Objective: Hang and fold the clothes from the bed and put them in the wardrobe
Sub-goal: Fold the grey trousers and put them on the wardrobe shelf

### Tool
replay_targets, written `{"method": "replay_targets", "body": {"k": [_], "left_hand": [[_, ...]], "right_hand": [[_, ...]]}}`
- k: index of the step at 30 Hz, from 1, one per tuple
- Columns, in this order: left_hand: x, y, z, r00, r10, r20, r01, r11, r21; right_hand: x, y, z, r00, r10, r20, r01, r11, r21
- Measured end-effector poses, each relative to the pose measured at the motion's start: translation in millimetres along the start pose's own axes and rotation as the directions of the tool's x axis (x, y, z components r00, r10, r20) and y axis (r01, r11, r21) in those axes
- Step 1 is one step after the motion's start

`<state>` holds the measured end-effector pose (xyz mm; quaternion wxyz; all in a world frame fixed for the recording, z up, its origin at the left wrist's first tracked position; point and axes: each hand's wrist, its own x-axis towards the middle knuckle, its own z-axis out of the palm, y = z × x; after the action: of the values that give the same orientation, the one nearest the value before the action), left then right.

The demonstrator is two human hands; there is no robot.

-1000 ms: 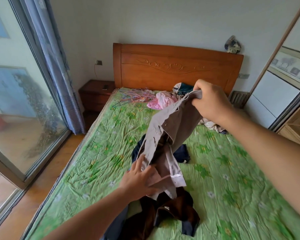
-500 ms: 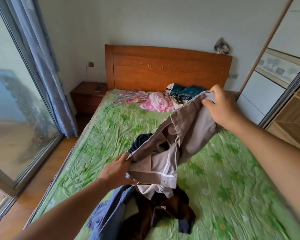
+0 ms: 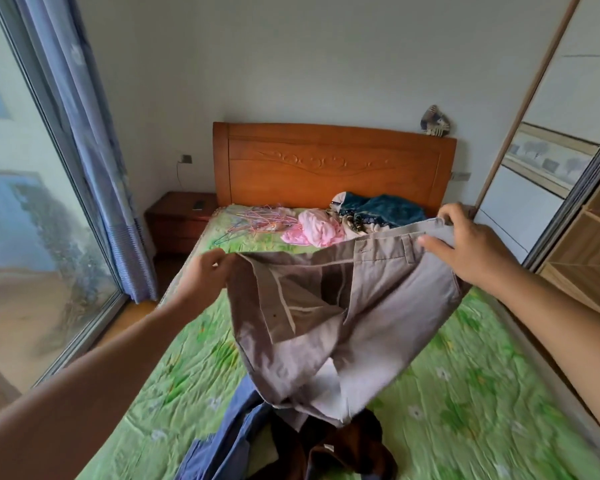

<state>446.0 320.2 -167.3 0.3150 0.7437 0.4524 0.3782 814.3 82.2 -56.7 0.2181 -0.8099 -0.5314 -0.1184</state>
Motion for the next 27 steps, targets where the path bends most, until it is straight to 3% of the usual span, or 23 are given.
{"method": "replay_targets", "body": {"k": [5,9,12,16,20,23,27], "left_hand": [[40,62,-26,0.992,0.129,-0.006,-0.127,0.983,0.129],[55,106,-38,0.956,0.254,0.148,-0.278,0.943,0.180],[59,141,-51,0.882,0.392,0.261,-0.453,0.859,0.238],[68,185,-79,0.743,0.539,0.397,-0.660,0.689,0.299],[82,246,-113,0.689,0.593,0.417,-0.723,0.602,0.339],[97,287,-118,0.724,0.594,0.351,-0.688,0.581,0.434],[112,316,-111,0.835,0.403,0.375,-0.548,0.542,0.637]], "right_hand": [[2,-6,-24,0.972,-0.192,0.138,0.207,0.973,-0.100],[10,-5,-41,0.966,-0.128,0.226,0.155,0.983,-0.103],[16,-3,-57,0.965,-0.068,0.252,0.109,0.983,-0.150],[31,-1,-96,0.993,-0.064,0.102,0.080,0.983,-0.163],[57,-1,-147,0.975,-0.108,-0.192,0.068,0.977,-0.203],[71,-4,-172,0.948,-0.074,-0.309,0.044,0.994,-0.100],[75,-13,-178,0.943,0.041,-0.331,-0.008,0.995,0.103]]}}
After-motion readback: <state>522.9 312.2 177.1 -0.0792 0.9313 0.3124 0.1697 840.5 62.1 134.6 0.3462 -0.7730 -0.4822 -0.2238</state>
